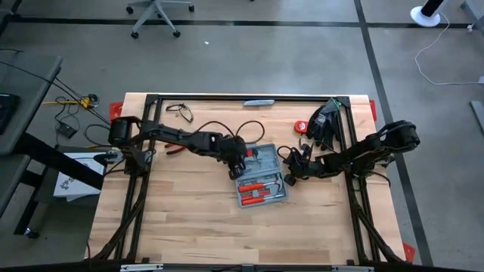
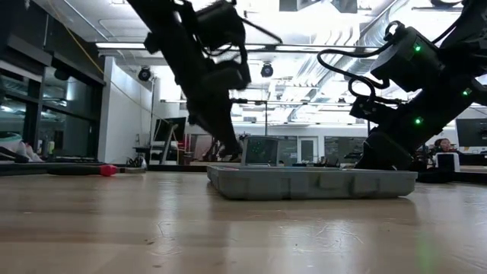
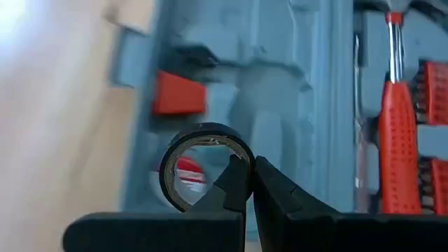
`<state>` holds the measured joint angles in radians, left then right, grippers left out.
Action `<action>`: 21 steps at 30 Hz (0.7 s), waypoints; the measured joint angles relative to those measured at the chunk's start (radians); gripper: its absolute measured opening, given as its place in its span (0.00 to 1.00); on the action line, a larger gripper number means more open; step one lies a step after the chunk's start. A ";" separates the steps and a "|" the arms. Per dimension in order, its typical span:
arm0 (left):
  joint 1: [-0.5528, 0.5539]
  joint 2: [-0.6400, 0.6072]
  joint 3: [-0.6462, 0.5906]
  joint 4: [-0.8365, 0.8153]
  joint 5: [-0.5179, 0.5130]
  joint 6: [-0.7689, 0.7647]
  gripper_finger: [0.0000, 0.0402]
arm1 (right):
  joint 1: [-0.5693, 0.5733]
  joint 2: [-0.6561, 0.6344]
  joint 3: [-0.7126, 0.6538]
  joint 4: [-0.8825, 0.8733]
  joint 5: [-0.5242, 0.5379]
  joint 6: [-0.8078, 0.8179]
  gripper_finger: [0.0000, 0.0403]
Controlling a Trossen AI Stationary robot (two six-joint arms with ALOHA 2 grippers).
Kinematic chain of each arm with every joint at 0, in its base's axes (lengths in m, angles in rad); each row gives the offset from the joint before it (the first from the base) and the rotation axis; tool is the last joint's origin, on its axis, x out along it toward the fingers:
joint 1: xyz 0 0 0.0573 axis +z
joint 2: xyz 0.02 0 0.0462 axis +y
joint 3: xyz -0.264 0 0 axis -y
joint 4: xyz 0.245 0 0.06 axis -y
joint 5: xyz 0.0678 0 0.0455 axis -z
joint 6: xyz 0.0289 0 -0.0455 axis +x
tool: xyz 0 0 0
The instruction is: Prefit tool cases
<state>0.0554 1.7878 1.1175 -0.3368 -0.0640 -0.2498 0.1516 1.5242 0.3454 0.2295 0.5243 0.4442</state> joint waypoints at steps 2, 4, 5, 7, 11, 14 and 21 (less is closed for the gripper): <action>0.000 0.032 0.000 -0.003 0.034 -0.014 0.00 | 0.000 0.000 0.000 0.000 0.000 0.000 0.00; 0.003 0.063 0.000 -0.001 0.037 -0.020 0.00 | 0.000 0.000 0.000 0.000 0.000 0.000 0.00; 0.003 0.074 0.000 0.004 0.032 -0.025 0.00 | 0.000 0.000 0.000 0.000 0.000 0.000 0.00; 0.005 0.086 0.000 0.002 0.017 -0.034 0.00 | 0.000 0.000 0.000 0.000 0.000 0.000 0.00; 0.010 0.091 0.001 0.001 0.017 -0.035 0.01 | 0.000 0.000 0.000 0.000 0.000 0.000 0.00; 0.010 0.078 0.000 -0.007 0.005 -0.035 0.02 | 0.000 0.000 0.000 0.000 0.000 0.000 0.00; 0.013 0.024 -0.001 -0.053 -0.102 -0.029 0.03 | 0.000 0.000 0.000 0.001 0.000 0.000 0.00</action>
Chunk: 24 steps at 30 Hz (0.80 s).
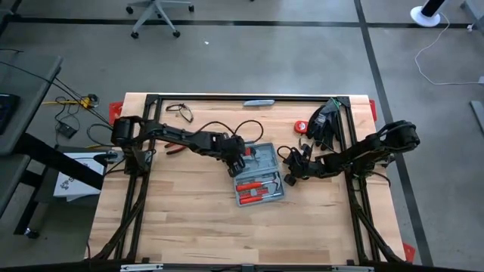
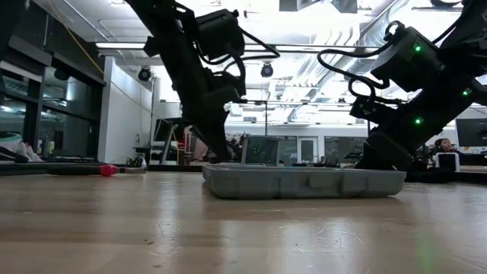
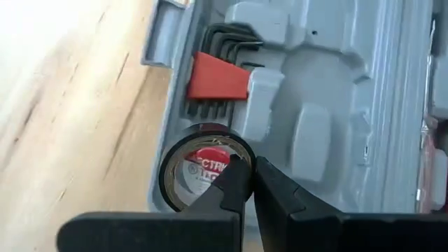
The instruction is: Prefit tool cases
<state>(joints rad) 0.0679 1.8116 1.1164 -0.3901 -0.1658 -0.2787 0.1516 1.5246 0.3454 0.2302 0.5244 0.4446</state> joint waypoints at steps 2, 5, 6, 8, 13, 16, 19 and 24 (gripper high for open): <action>0.006 0.000 0.000 -0.008 0.028 0.000 0.03 | 0.000 0.000 0.000 0.002 0.000 0.000 0.00; 0.013 0.008 -0.001 -0.003 0.073 0.000 0.03 | 0.000 0.000 -0.001 0.007 0.000 0.000 0.00; 0.013 0.009 0.000 -0.004 0.070 0.001 0.03 | 0.000 0.001 -0.001 0.009 0.000 0.000 0.00; 0.013 0.011 -0.002 -0.011 0.056 0.001 0.03 | 0.000 0.001 -0.002 0.010 0.000 0.000 0.00; 0.023 0.019 -0.001 -0.006 0.053 0.001 0.03 | 0.000 0.001 -0.002 0.011 0.000 0.000 0.00; 0.033 0.024 -0.001 -0.009 0.057 0.001 0.03 | 0.000 0.001 -0.002 0.012 0.000 0.000 0.00; 0.046 0.031 -0.001 -0.008 0.096 0.002 0.03 | 0.000 0.001 -0.002 0.013 0.000 0.000 0.00; 0.057 0.039 0.000 -0.006 0.138 0.002 0.03 | 0.000 0.001 -0.001 0.014 0.000 0.000 0.00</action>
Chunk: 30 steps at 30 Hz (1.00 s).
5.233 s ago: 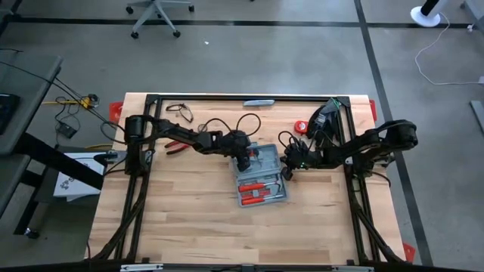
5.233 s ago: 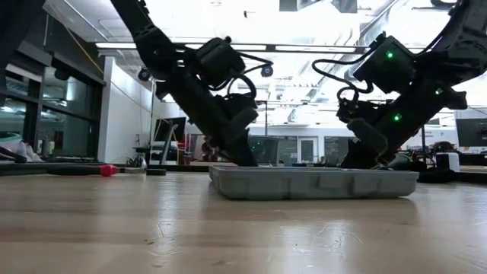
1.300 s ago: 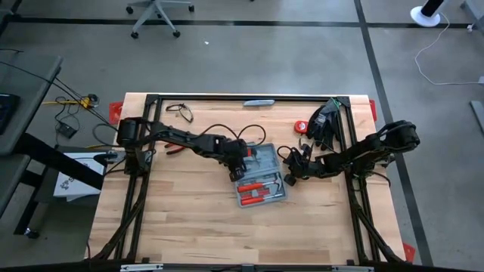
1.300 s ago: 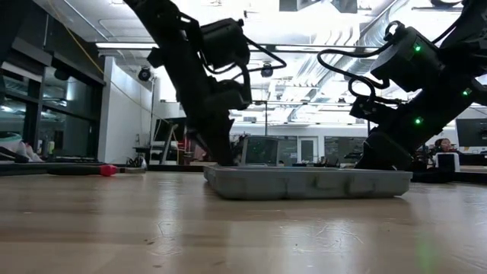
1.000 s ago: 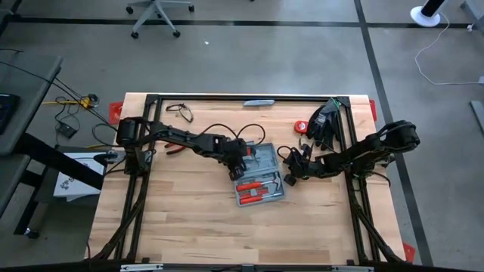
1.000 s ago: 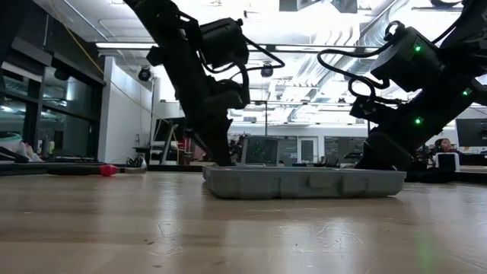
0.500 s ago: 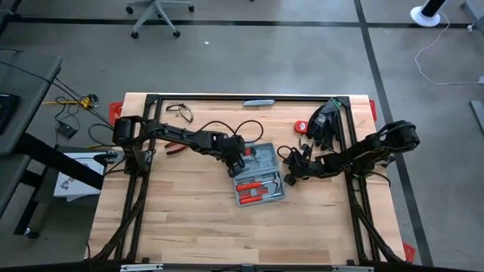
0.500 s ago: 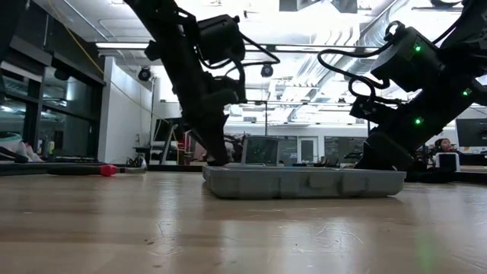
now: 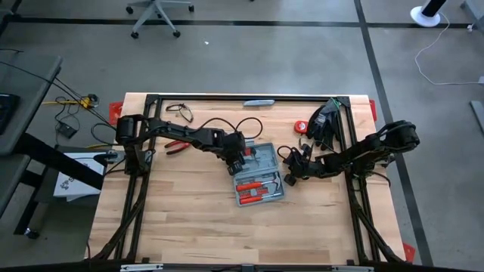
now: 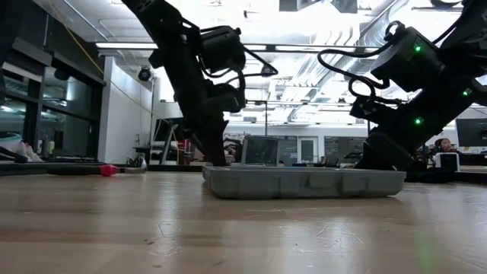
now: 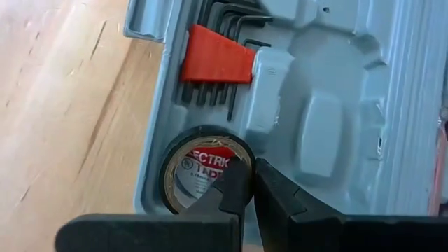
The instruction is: Prefit tool cases
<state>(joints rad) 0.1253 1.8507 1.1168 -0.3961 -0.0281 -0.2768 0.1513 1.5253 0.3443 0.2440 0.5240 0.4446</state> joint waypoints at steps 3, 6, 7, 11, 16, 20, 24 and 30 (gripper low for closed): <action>0.000 0.000 0.000 -0.001 0.008 0.000 0.03 | 0.000 0.000 0.000 0.000 0.000 0.000 0.00; 0.000 0.000 0.000 -0.001 0.014 0.001 0.05 | 0.000 0.000 0.000 0.000 0.000 0.000 0.00; 0.000 0.000 0.000 -0.001 0.016 0.002 0.05 | 0.000 0.000 0.000 0.000 0.000 0.000 0.00; 0.000 0.001 0.000 -0.001 0.018 0.002 0.08 | 0.000 0.000 0.000 0.000 0.000 0.000 0.00; 0.000 0.002 -0.001 -0.003 0.020 0.018 0.14 | 0.000 0.000 0.000 -0.003 0.000 0.000 0.00; 0.000 0.002 -0.001 -0.003 0.019 0.019 0.21 | 0.000 0.000 0.001 -0.007 0.000 0.000 0.00; 0.006 0.002 -0.001 -0.004 0.018 0.018 0.28 | 0.000 0.000 0.002 -0.008 0.000 0.000 0.00; 0.013 0.002 -0.001 -0.004 0.024 0.016 0.33 | 0.000 -0.001 0.002 -0.011 0.000 0.000 0.00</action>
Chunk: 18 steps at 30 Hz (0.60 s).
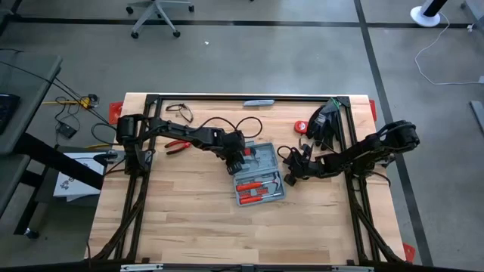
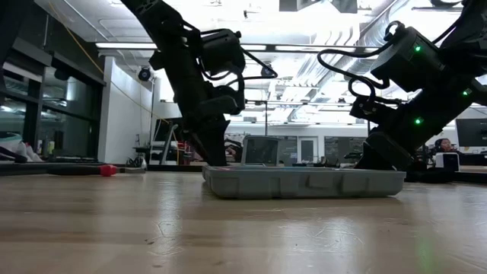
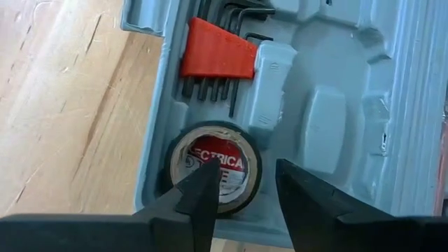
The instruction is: Prefit tool cases
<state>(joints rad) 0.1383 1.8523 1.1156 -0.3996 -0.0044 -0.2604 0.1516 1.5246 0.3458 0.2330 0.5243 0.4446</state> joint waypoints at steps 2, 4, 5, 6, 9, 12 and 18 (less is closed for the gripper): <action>0.000 -0.006 0.000 -0.003 0.000 0.000 0.34 | 0.000 0.000 0.000 -0.001 0.000 0.000 0.00; 0.000 -0.022 0.000 -0.006 0.000 0.000 0.35 | 0.000 0.000 0.000 -0.001 0.000 0.000 0.00; 0.000 -0.034 0.000 -0.005 0.000 0.000 0.35 | 0.000 0.000 0.000 -0.001 0.000 0.000 0.00; 0.000 -0.048 0.000 -0.005 0.000 0.000 0.34 | 0.000 0.000 0.000 -0.001 0.000 0.000 0.00; -0.001 -0.090 0.000 -0.001 -0.029 0.001 0.35 | 0.000 0.000 0.000 -0.002 0.000 0.000 0.00; -0.001 -0.109 0.000 0.020 -0.089 0.016 0.34 | 0.000 0.000 0.000 -0.002 0.000 0.000 0.00; -0.001 -0.044 0.001 0.051 -0.082 0.037 0.21 | 0.000 0.000 0.000 0.002 0.000 0.000 0.00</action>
<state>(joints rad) 0.1371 1.8079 1.1164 -0.3483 -0.0869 -0.2233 0.1513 1.5246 0.3454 0.2348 0.5243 0.4446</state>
